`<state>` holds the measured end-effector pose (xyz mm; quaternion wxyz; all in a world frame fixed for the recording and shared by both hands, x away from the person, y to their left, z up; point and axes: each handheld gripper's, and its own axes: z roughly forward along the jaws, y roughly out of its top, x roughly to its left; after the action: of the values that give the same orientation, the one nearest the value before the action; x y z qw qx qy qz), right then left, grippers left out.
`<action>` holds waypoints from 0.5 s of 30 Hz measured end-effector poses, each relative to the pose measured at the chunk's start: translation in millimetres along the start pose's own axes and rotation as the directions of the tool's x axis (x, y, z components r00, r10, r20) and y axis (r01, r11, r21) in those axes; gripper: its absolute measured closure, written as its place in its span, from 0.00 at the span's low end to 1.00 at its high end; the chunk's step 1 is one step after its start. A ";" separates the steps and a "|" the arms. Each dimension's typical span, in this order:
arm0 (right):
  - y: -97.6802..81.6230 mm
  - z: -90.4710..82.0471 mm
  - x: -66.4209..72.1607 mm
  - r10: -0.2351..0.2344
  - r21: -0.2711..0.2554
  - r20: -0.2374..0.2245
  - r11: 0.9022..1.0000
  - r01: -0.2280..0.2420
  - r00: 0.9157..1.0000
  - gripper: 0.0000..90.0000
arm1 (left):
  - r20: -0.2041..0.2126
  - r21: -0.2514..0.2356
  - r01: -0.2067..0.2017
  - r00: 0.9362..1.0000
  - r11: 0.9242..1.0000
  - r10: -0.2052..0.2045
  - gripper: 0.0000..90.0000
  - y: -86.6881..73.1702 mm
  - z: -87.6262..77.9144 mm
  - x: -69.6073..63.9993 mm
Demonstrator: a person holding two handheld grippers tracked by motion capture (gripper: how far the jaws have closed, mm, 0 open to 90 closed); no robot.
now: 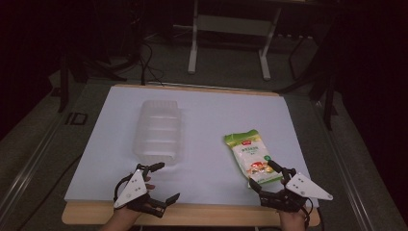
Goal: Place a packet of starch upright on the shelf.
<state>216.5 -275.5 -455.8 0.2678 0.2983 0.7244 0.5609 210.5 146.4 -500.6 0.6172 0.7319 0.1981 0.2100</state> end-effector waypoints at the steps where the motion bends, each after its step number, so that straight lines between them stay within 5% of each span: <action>1: 0.0 0.0 0.0 0.000 0.000 0.000 1.000 0.000 1.000 0.16 | 0.000 0.000 0.000 1.000 1.000 0.000 0.00 0.0 0.0 0.0; 6: 0.1 1.9 4.2 -0.023 0.021 -0.010 1.000 0.023 1.000 0.16 | 0.011 -0.005 0.004 1.000 1.000 -0.004 0.00 0.9 -1.2 -0.2; 10: 3.4 1.7 5.1 -0.011 0.006 -0.096 1.000 0.012 0.995 0.14 | 0.018 -0.001 -0.007 1.000 1.000 0.007 0.00 1.2 -0.4 -2.4; 15: 8.4 4.9 9.1 0.010 0.028 -0.151 1.000 -0.006 0.988 0.12 | 0.022 0.007 -0.027 0.999 1.000 0.027 0.00 2.2 0.4 -4.6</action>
<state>214.9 -264.1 -449.2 0.2057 0.2615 0.7490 0.5730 206.9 143.2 -498.8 0.6136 0.7391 0.1823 0.2098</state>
